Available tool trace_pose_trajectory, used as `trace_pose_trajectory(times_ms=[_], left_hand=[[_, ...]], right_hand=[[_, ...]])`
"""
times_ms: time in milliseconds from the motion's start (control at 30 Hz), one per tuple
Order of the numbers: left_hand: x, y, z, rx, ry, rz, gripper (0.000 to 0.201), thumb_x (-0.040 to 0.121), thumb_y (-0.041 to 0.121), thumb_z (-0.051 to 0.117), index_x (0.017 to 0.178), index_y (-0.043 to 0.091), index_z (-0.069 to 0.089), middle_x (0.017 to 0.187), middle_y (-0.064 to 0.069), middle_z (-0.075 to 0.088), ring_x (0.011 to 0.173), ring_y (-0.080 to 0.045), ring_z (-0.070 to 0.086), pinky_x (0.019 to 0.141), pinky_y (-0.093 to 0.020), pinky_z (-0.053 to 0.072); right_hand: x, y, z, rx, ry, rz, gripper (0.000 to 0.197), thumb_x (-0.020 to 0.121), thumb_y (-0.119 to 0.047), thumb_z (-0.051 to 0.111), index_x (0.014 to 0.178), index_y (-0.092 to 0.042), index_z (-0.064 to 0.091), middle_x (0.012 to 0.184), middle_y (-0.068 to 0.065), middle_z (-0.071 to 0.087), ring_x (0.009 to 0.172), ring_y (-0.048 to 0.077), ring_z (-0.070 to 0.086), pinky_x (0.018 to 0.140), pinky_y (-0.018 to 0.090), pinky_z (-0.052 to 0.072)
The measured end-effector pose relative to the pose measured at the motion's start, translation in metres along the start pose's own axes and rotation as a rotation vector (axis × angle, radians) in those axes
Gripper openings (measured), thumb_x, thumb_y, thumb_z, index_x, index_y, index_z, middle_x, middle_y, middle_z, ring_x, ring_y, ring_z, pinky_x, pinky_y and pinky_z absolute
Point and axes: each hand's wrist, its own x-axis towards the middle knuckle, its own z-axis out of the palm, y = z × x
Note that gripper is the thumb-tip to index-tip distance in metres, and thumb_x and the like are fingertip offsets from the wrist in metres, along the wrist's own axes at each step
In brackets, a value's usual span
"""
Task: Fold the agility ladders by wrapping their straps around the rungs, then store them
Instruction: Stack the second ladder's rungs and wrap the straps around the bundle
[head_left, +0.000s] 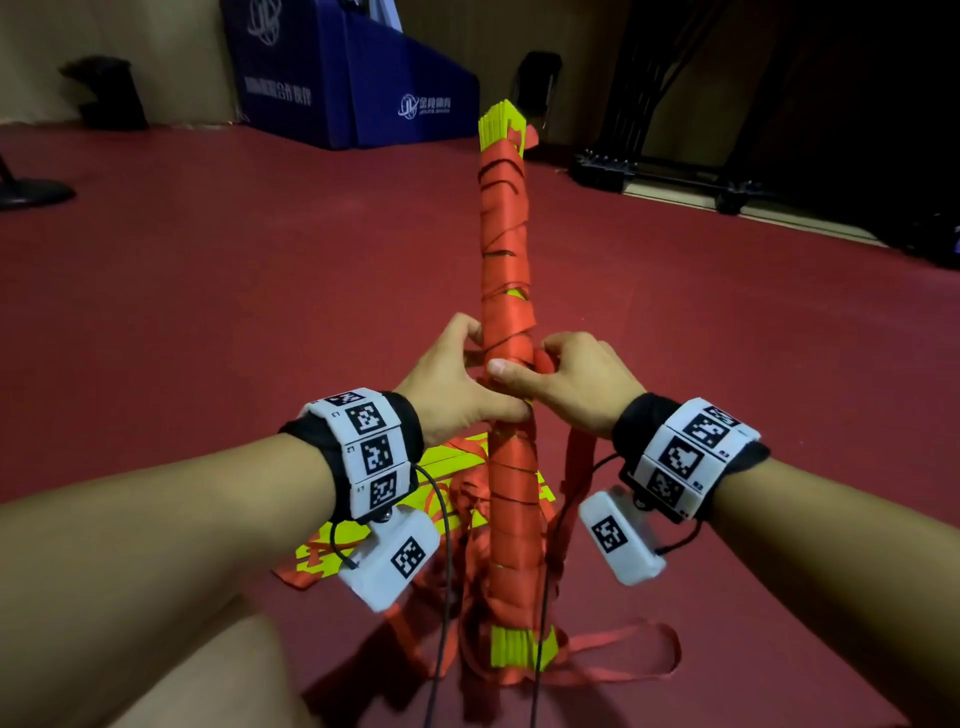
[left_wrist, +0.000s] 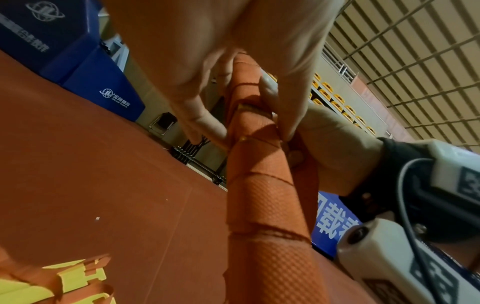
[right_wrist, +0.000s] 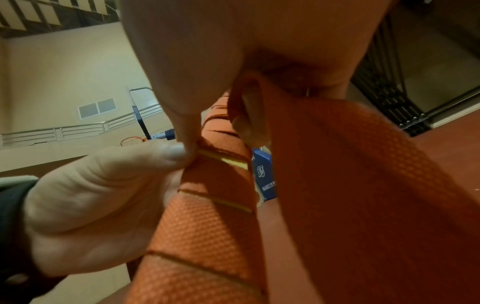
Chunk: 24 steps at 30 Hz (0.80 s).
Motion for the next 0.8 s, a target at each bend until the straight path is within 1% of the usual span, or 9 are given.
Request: trace_pose_trajectory(times_ms=[100,233,333,400,467,533,600,700,800], left_hand=[[0.002,-0.001,0.0,-0.14,-0.087,-0.018,0.057,0.066,-0.011,0.073,0.103,0.016,0.037,0.087,-0.009,0.071,0.064,-0.018,0.064,0.065,-0.034,0.055],[0.006,-0.008,0.001,-0.189,-0.071,-0.02,0.046,0.082,-0.02,0.063,0.095,0.017,0.041,0.084,-0.008,0.065,0.064,-0.016,0.061,0.063,-0.026,0.053],[0.009,-0.014,0.0,-0.222,-0.008,-0.02,0.041,0.085,-0.019,0.064,0.105,0.014,0.048,0.098,-0.013,0.063,0.076,-0.018,0.064,0.066,-0.024,0.054],[0.01,-0.014,-0.001,-0.272,0.001,-0.014,0.049,0.08,-0.015,0.071,0.118,0.008,0.052,0.103,-0.011,0.064,0.09,-0.023,0.064,0.075,-0.026,0.054],[0.012,-0.01,-0.002,-0.302,-0.007,0.01,0.05,0.068,-0.001,0.08,0.113,0.008,0.062,0.1,-0.007,0.07,0.092,-0.02,0.067,0.084,-0.03,0.056],[0.009,-0.007,-0.003,-0.308,-0.036,0.049,0.047,0.061,0.012,0.081,0.106,0.011,0.068,0.102,-0.01,0.071,0.096,-0.021,0.066,0.095,-0.04,0.054],[0.006,-0.006,-0.003,-0.325,-0.061,0.068,0.046,0.065,0.015,0.08,0.108,0.015,0.066,0.106,-0.01,0.07,0.101,-0.024,0.065,0.1,-0.05,0.051],[0.002,-0.007,-0.001,-0.36,-0.098,0.036,0.044,0.075,0.017,0.075,0.115,0.024,0.059,0.11,-0.009,0.069,0.099,-0.036,0.065,0.099,-0.065,0.046],[0.002,-0.008,0.0,-0.344,-0.104,0.011,0.042,0.089,0.006,0.073,0.121,0.025,0.054,0.116,-0.013,0.07,0.098,-0.035,0.067,0.096,-0.063,0.05]], right_hand=[[0.0,0.002,0.001,-0.031,-0.01,-0.009,0.054,0.088,-0.059,0.06,0.074,-0.008,0.061,0.063,0.007,0.056,0.065,0.025,0.052,0.056,0.036,0.032],[0.001,0.012,0.002,0.059,-0.058,-0.064,0.037,0.092,-0.048,0.062,0.071,-0.018,0.063,0.068,0.008,0.065,0.068,0.026,0.06,0.064,0.037,0.044],[0.004,0.02,0.005,0.202,-0.072,-0.119,0.038,0.092,-0.041,0.067,0.062,-0.021,0.055,0.059,0.001,0.065,0.054,0.018,0.061,0.058,0.035,0.045],[0.006,0.024,0.006,0.327,-0.08,-0.147,0.034,0.092,-0.035,0.069,0.066,-0.017,0.057,0.061,0.007,0.069,0.056,0.025,0.068,0.06,0.039,0.051],[0.007,0.024,0.006,0.451,-0.091,-0.156,0.032,0.093,-0.028,0.069,0.076,-0.003,0.058,0.066,0.013,0.071,0.059,0.03,0.07,0.064,0.044,0.055],[0.007,0.023,0.005,0.559,-0.105,-0.156,0.033,0.093,-0.018,0.068,0.084,0.011,0.054,0.067,0.016,0.07,0.056,0.026,0.068,0.062,0.041,0.055],[0.005,0.021,0.005,0.644,-0.108,-0.156,0.032,0.093,-0.01,0.067,0.086,0.017,0.051,0.068,0.02,0.066,0.053,0.023,0.066,0.058,0.035,0.056],[0.003,0.02,0.006,0.697,-0.107,-0.142,0.029,0.093,-0.007,0.066,0.084,0.015,0.05,0.066,0.019,0.063,0.05,0.022,0.063,0.054,0.031,0.054],[0.003,0.02,0.006,0.672,-0.096,-0.11,0.025,0.093,-0.014,0.067,0.079,0.001,0.053,0.059,0.014,0.063,0.048,0.024,0.061,0.052,0.03,0.051]])
